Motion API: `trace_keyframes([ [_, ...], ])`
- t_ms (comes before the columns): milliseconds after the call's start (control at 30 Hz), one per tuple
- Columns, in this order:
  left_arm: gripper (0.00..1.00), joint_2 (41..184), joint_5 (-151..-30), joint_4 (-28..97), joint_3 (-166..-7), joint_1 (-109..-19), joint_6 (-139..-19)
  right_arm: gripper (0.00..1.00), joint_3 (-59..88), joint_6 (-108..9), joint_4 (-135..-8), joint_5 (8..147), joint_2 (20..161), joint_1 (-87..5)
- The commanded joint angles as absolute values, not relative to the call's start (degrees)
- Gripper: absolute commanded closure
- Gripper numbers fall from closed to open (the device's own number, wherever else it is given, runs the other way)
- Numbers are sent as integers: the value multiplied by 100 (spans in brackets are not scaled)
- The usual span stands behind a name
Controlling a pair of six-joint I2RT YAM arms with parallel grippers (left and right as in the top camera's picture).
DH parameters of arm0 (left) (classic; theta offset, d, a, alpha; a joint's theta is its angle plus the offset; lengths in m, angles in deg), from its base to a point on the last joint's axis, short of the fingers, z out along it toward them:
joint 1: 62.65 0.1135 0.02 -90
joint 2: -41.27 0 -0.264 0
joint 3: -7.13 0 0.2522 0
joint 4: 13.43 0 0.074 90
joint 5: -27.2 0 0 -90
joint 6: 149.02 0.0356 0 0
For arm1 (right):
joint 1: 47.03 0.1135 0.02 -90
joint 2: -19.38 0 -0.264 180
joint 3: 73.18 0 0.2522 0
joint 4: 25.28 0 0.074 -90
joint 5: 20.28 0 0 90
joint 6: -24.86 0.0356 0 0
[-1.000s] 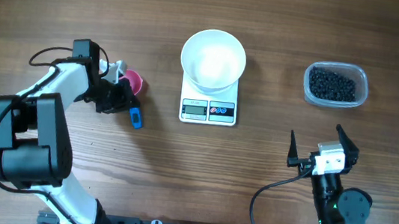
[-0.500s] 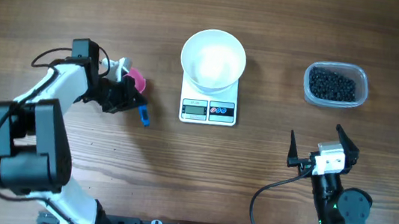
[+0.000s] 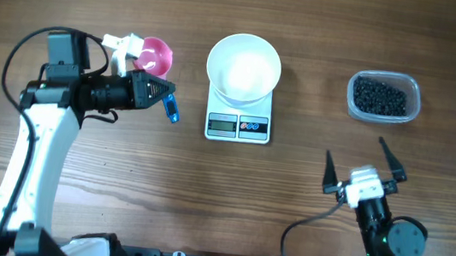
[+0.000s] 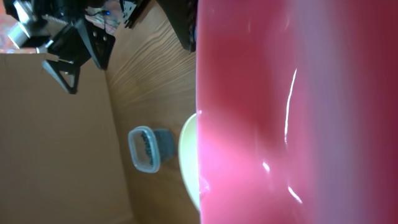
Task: Scoop item into bowl and weigh 150g on scale
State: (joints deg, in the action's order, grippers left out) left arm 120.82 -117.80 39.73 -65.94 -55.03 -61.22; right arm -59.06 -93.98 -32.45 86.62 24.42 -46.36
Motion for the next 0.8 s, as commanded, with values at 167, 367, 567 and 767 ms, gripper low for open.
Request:
trace_keyframes([
  [167, 96, 11203, -11936, 3953, -6579, -5503, -6096, 0, -5911, -10076, -714, 11823, 2444, -4627],
  [367, 96, 11096, -11824, 3955, -6579, -5503, -6096, 0, -5880, -7973, -623, 10721, 2444, -4629],
  [567, 96, 11089, -11627, 4003, -6579, -5525, -6122, 0, -5275, -6666, -1154, 9775, 2540, -4629],
  [767, 96, 10969, -10821, 3968, -6579, -5940, -6297, 0, -3845, -6795, -3101, 9670, 3410, -4629],
])
